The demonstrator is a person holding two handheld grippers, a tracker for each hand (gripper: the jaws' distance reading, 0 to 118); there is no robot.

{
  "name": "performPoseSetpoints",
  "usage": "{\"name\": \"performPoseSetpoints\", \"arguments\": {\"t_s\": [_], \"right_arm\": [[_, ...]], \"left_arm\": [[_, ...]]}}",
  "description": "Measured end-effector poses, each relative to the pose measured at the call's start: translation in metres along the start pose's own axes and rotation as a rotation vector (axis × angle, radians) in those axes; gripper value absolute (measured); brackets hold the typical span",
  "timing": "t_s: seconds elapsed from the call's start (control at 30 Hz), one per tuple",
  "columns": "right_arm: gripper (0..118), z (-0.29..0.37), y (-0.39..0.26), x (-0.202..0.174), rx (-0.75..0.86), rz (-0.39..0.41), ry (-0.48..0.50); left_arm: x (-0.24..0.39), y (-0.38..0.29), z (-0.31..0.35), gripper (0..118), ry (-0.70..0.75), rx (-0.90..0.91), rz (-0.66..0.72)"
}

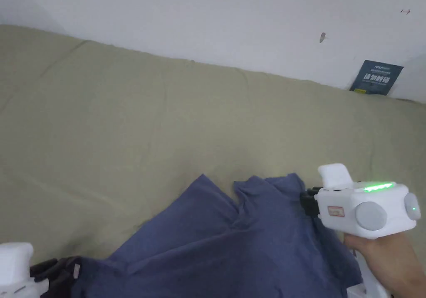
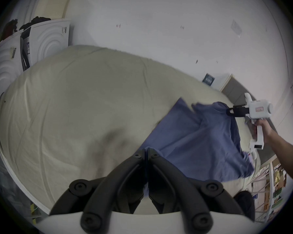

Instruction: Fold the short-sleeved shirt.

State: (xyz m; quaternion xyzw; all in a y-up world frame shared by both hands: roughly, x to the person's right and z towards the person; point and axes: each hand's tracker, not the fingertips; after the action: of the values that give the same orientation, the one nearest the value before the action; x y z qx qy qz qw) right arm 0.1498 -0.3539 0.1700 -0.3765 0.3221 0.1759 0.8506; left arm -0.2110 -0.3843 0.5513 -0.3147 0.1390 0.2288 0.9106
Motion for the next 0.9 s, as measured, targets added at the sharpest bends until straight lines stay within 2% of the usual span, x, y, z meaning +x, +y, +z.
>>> {"name": "performPoseSetpoints", "arguments": {"t_s": [0.1,0.17,0.3,0.47,0.63,0.83,0.9], "right_arm": [[1,0.064,0.029,0.010,0.103,-0.032,0.031],[1,0.112,0.046,0.011,0.181,-0.024,0.003],[1,0.201,0.086,0.014,0.326,-0.063,0.011],[1,0.282,0.142,0.029,0.472,-0.064,-0.033],[1,0.328,0.198,0.062,0.619,-0.135,-0.064],[1,0.353,0.251,0.100,0.780,-0.223,-0.099],[1,0.360,0.265,0.107,0.834,-0.226,-0.111]], "left_arm": [[0.013,0.035,0.017,1,-0.041,0.078,-0.022],[0.024,0.059,0.031,1,-0.084,0.153,-0.017],[0.054,0.113,0.051,1,-0.128,0.263,-0.029],[0.088,0.196,0.065,1,-0.160,0.380,-0.033],[0.121,0.293,0.072,1,-0.117,0.484,-0.091],[0.143,0.386,0.088,1,-0.075,0.579,-0.161],[0.144,0.410,0.097,1,-0.072,0.608,-0.146]]}}
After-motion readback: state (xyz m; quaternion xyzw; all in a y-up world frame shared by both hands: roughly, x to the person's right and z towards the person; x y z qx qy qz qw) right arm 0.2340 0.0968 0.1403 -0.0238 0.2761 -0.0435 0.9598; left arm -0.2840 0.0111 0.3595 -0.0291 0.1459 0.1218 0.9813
